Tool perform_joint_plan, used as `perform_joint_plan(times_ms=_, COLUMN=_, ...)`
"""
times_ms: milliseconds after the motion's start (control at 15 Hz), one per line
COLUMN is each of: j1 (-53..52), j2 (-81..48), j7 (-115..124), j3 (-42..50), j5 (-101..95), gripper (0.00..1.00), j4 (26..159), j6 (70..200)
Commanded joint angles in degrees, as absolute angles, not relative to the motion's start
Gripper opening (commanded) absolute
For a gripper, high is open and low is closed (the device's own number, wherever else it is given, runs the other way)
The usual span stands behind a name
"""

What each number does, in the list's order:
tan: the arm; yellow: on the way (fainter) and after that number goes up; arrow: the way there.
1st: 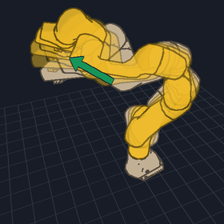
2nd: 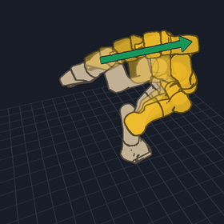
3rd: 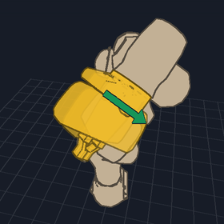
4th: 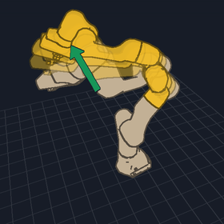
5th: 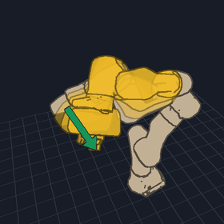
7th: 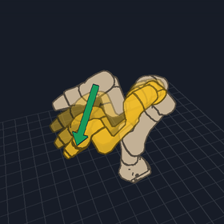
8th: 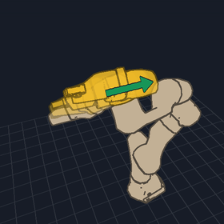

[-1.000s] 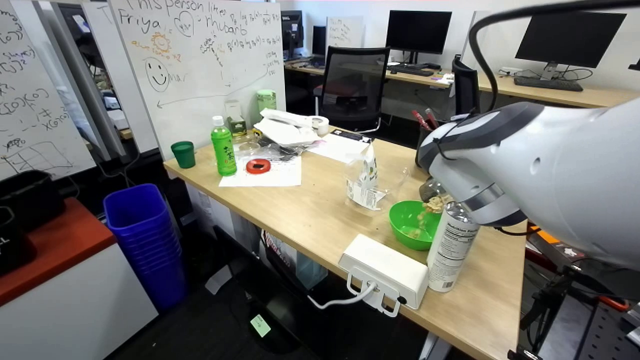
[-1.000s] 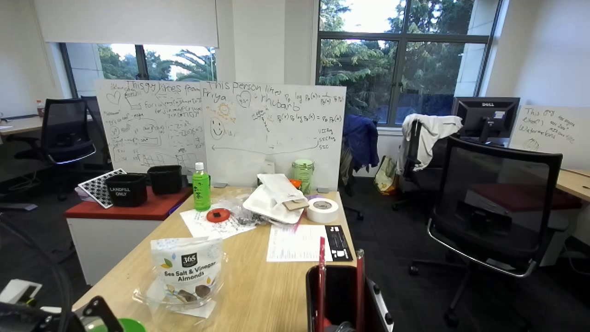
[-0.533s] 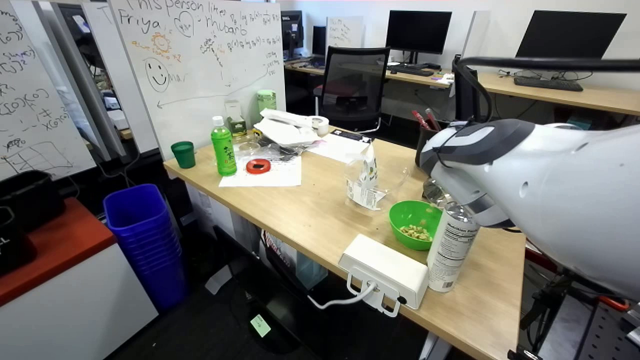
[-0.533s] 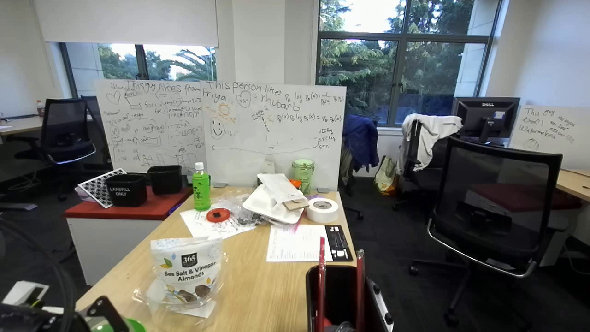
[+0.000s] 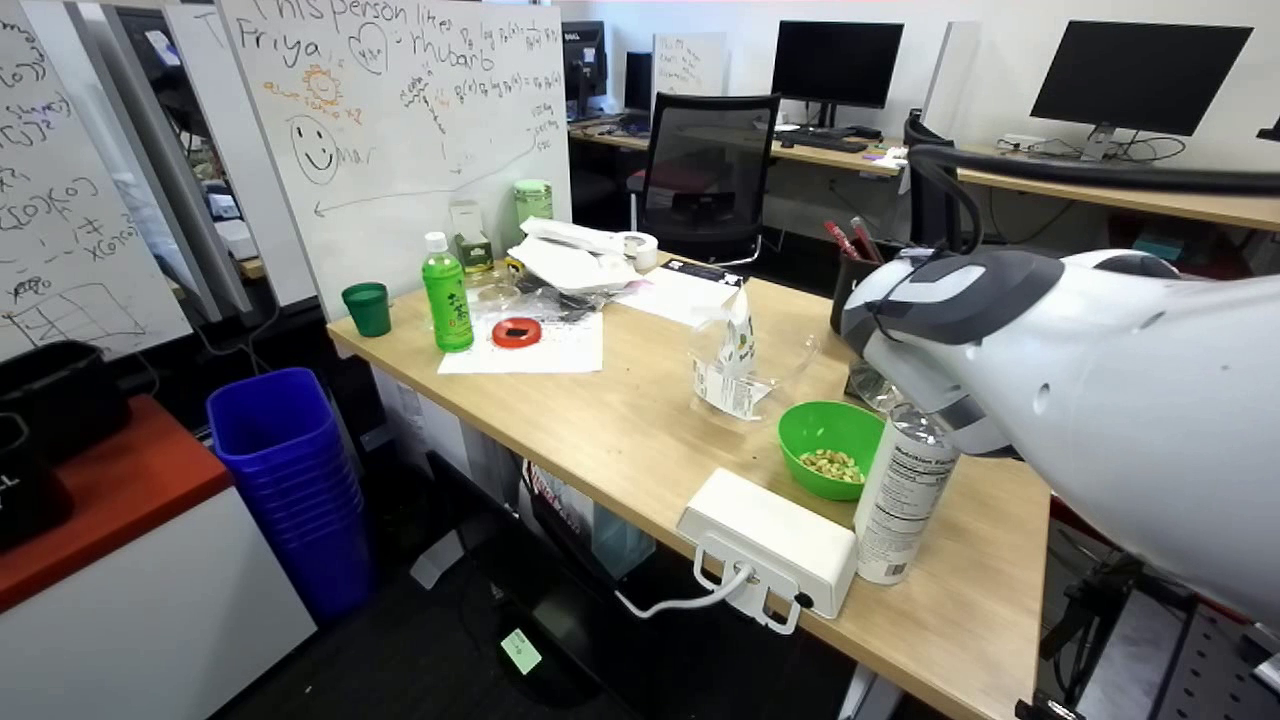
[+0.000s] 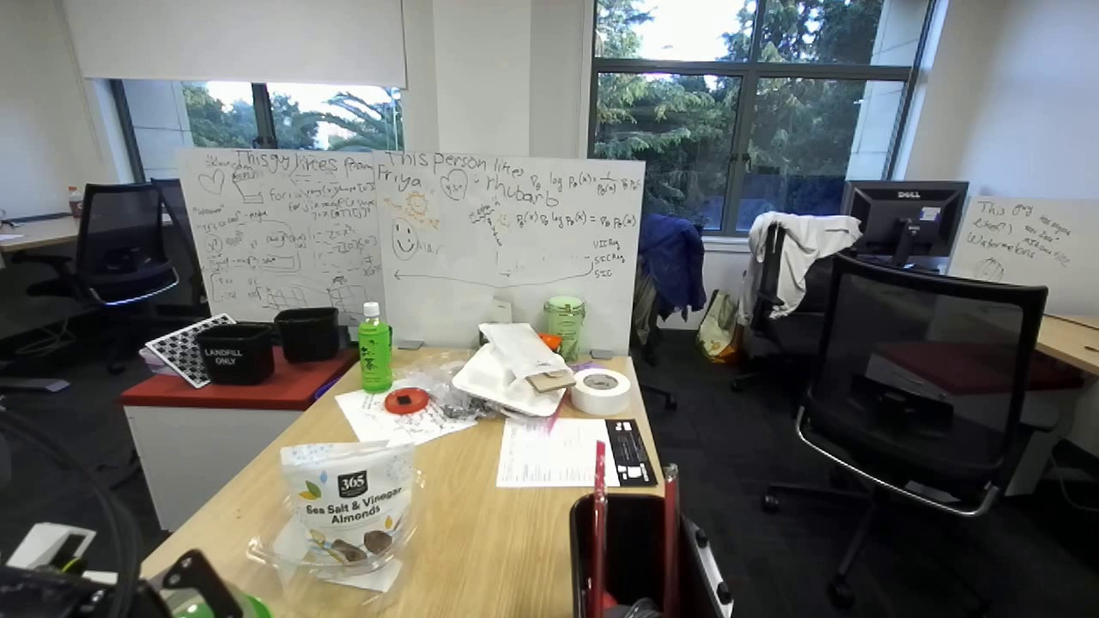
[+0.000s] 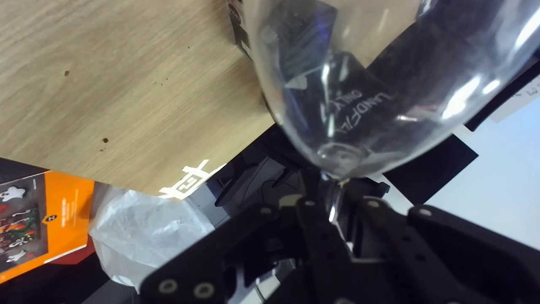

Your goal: Pour the contents of the wine glass into the bowl

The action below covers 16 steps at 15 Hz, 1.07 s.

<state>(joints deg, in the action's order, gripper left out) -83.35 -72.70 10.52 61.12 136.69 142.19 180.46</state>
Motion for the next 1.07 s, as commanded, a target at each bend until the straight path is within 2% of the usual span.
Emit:
perform_joint_plan(times_ms=0, j1=-84.7, j2=-74.0, j7=12.0, j3=61.8, j5=137.1, gripper=0.04, j4=142.6, j6=181.2)
perform_joint_plan(times_ms=533, j1=-83.6, j2=-72.8, j7=14.1, j3=62.7, j5=136.9, gripper=0.04, j4=144.2, j6=179.4)
perform_joint_plan(times_ms=1000, j1=-82.1, j2=-70.3, j7=13.1, j3=68.2, j5=141.6, gripper=0.04, j4=148.6, j6=165.0)
